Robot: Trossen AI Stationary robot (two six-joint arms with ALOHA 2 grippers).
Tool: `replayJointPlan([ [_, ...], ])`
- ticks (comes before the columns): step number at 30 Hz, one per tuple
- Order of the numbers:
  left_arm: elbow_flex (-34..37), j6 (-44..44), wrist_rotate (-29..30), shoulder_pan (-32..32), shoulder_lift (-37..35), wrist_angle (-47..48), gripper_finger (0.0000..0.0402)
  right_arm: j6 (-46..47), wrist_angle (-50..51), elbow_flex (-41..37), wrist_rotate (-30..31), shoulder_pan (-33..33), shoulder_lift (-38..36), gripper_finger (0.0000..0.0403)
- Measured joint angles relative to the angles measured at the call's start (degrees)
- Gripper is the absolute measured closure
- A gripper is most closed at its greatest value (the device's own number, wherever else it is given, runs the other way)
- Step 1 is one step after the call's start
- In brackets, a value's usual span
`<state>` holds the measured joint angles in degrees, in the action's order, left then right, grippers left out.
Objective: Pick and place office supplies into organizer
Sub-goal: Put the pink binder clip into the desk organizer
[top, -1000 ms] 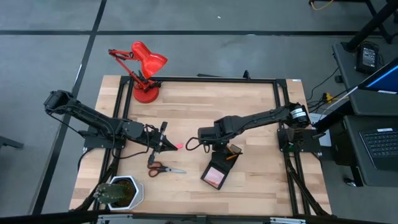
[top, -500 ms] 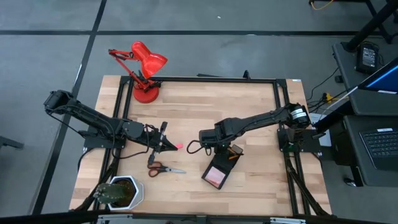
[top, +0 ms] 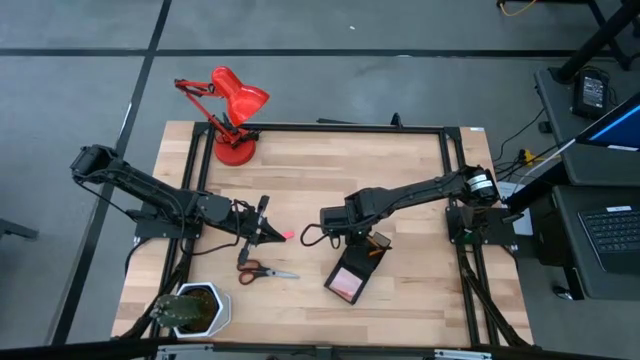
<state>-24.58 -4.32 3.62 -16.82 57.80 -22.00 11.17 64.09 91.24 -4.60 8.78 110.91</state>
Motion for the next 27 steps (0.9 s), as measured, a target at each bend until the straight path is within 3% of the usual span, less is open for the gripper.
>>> replayJointPlan([
  [27,0.0,0.0,0.0,0.0,0.0,0.0,0.0396,2.1,0.2,-1.6,-1.6,-0.7,0.1,0.0335],
])
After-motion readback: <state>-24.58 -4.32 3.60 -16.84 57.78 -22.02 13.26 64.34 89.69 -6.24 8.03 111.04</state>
